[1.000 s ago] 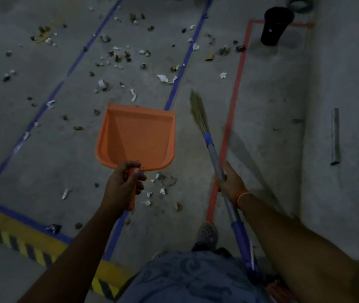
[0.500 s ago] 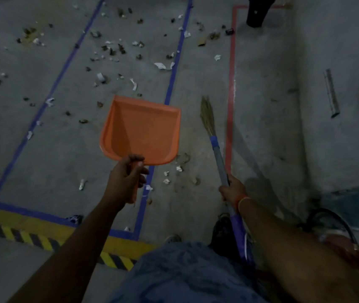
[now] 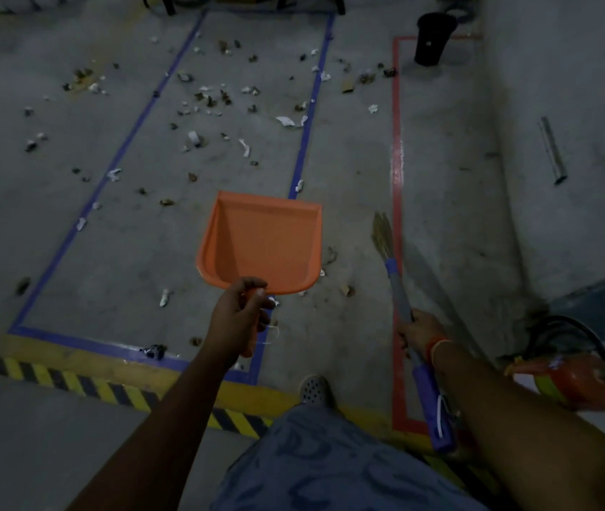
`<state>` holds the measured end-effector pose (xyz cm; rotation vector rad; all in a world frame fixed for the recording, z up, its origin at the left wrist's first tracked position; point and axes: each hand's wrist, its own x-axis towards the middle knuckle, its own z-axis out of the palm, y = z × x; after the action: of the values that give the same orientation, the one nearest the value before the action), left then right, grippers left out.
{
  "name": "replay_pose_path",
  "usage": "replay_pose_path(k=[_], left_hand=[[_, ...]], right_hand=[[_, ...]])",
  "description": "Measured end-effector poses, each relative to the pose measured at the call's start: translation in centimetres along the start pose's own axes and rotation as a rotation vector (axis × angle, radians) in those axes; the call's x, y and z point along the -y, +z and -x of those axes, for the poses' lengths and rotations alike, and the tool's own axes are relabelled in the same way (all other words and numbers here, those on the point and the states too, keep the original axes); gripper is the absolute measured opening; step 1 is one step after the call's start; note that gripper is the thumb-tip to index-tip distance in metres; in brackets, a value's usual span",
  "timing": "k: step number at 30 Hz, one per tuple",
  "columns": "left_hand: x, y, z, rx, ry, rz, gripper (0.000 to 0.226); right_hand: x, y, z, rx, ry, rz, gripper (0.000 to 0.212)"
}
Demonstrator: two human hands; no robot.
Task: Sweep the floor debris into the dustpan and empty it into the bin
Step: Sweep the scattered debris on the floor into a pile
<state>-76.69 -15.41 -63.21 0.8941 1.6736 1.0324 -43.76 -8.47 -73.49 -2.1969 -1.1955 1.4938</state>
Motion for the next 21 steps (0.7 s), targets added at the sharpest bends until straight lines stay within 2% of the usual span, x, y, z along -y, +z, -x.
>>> replay_pose_path(k=[5,8,15,18,21], left_hand=[[2.0,0.1,5.2,0.012,0.004,0.031,0.015],[3.1,-0.7,7.9,0.033,0.013,0.009,0.017],[3.5,-3.9,11.6,0.016,0.016,0.033,0.019],[3.6,-5.6,11.8,0.000,0.016,0.031,0.020],[4.2,-7.7,11.5,-0.011,0.010,0.029,0.020]], right_hand=[[-3.1,-0.1,4.1,-0.027,-0.122,0.030,0.022],[-6.0,0.9,5.7,0.058,-0.104,0.035,0.037],[-12.5,5.9,7.3,0.164,0.153,-0.010,0.025],[-13.3,8.1,7.6,0.245,0.165,0.039,0.030],[-11.8,9.9,9.0,0.217,0.150,0.044,0.016]])
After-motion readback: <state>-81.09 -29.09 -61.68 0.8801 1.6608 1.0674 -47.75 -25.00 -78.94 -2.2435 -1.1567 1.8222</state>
